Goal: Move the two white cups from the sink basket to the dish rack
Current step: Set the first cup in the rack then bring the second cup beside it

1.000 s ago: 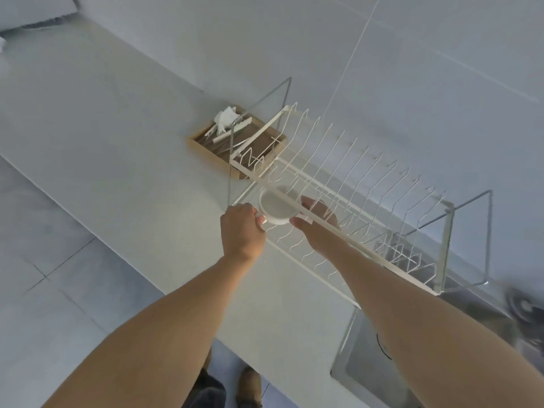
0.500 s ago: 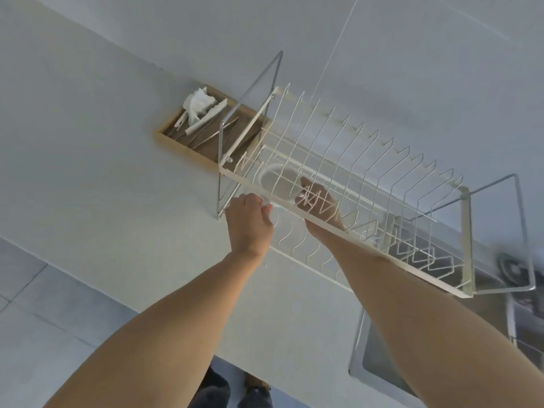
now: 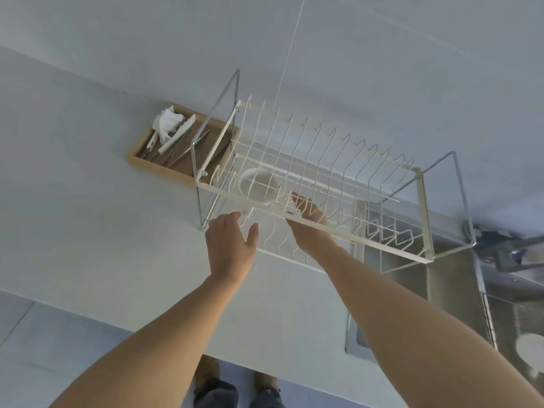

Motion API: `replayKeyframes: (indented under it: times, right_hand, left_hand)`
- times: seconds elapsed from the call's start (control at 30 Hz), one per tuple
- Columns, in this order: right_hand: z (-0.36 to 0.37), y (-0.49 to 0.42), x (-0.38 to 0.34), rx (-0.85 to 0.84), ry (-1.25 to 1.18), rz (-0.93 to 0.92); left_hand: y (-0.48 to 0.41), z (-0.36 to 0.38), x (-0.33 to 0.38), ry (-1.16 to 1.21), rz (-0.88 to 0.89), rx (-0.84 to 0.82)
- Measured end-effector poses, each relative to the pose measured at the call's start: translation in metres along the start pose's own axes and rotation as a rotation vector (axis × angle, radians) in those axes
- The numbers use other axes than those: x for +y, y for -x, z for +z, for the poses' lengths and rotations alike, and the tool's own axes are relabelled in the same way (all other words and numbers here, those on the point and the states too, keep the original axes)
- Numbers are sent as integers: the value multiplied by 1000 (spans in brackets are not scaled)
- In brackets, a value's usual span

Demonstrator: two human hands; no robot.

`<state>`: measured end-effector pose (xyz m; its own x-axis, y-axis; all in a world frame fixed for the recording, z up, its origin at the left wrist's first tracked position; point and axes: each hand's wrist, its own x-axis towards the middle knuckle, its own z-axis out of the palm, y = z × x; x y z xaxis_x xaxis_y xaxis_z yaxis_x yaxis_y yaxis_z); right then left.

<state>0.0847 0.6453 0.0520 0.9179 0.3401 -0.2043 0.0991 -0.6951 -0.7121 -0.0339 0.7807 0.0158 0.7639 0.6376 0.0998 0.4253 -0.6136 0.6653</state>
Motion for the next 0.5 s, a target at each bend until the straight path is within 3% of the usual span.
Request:
replayKeyframes:
  times: [0.1, 0.17, 0.37, 0.5]
  right_hand:
    - [-19, 33, 13, -37, 330, -16]
    - [-34, 56, 20, -14, 417, -37]
    - [-64, 134, 60, 13, 483, -88]
    - [-89, 196, 114, -1, 521, -47]
  left_hand:
    - [21, -9, 1, -108, 156, -28]
    - [33, -14, 4, -176, 290, -55]
    - [76, -14, 36, -360, 439, -291]
    - [123, 2, 69, -447, 496, -336]
